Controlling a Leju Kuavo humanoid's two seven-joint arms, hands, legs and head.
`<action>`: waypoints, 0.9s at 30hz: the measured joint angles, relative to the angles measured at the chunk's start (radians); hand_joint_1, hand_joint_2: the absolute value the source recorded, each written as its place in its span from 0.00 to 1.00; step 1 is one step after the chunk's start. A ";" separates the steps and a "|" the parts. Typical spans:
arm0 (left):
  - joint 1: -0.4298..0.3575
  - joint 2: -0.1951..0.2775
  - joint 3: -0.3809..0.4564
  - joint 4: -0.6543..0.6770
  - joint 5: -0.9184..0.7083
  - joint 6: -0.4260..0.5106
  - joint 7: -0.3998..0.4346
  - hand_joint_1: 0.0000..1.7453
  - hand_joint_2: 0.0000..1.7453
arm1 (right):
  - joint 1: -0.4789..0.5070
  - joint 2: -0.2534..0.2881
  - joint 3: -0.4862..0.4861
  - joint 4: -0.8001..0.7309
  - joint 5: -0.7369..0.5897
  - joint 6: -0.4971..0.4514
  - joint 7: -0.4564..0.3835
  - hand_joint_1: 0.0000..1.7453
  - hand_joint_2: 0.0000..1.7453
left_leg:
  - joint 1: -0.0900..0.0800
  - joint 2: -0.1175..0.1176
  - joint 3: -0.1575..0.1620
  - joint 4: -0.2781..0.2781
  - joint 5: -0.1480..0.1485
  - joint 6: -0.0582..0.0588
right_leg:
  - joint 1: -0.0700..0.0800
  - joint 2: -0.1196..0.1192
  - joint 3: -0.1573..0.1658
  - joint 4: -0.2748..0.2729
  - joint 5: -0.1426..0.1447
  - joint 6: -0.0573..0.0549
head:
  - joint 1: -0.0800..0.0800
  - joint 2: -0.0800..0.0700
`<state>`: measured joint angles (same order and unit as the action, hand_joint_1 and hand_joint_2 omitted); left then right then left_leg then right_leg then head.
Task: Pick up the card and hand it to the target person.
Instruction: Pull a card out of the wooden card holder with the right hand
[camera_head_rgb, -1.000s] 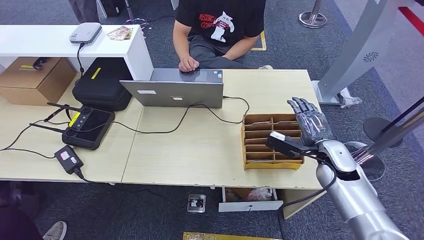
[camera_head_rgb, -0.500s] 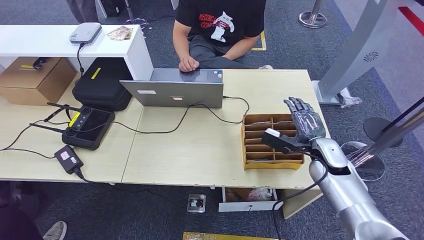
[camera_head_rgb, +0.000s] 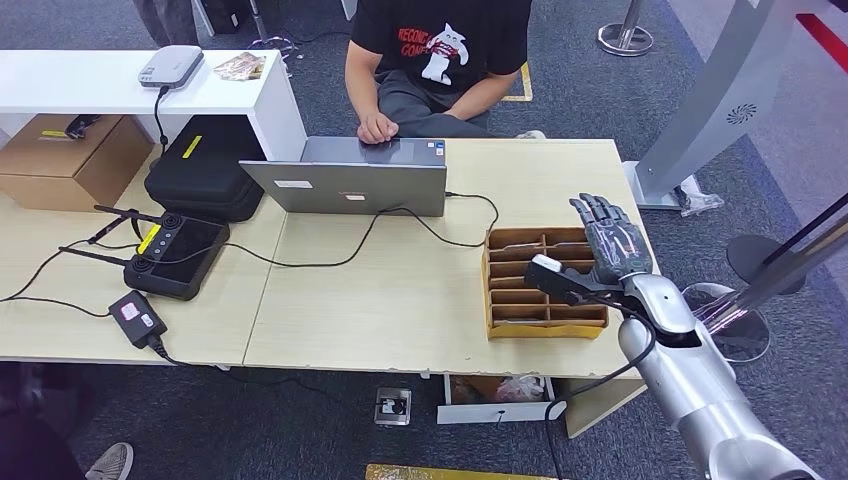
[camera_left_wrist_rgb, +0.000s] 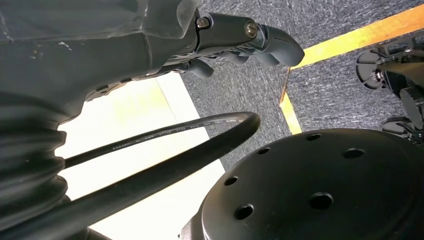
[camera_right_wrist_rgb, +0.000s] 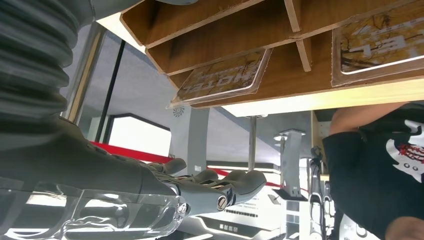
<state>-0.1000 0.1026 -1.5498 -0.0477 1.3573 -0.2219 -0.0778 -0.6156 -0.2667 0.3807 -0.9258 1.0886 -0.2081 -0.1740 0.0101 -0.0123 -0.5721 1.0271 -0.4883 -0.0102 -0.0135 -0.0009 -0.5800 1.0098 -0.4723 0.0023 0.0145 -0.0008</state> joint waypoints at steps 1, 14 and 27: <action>0.000 0.000 0.000 0.000 -0.002 0.000 0.000 0.00 1.00 | 0.000 0.000 0.000 0.000 0.000 0.000 0.000 0.00 1.00 | 0.000 0.000 0.000 0.000 0.000 0.000 | 0.000 0.000 0.000 0.000 0.000 0.000 | 0.000 0.000; -0.002 0.001 0.000 0.000 -0.018 -0.002 0.000 0.00 1.00 | 0.000 -0.018 0.000 0.001 -0.001 -0.006 -0.009 0.00 1.00 | 0.000 0.000 0.000 0.000 0.000 0.000 | 0.000 0.000 0.000 0.000 0.000 0.000 | 0.000 0.000; -0.006 0.003 0.000 0.000 -0.026 -0.001 0.000 0.00 1.00 | -0.043 -0.006 0.005 0.067 0.010 -0.007 -0.017 0.06 1.00 | 0.000 0.000 0.000 0.000 0.001 -0.001 | 0.000 0.000 0.000 0.000 0.000 0.000 | 0.000 0.000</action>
<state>-0.1060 0.1058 -1.5498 -0.0477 1.3314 -0.2231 -0.0778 -0.6587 -0.2722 0.3859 -0.8587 1.0983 -0.2150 -0.1913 0.0102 -0.0125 -0.5724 1.0272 -0.4878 -0.0108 -0.0135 -0.0009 -0.5799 1.0101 -0.4720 0.0020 0.0145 -0.0008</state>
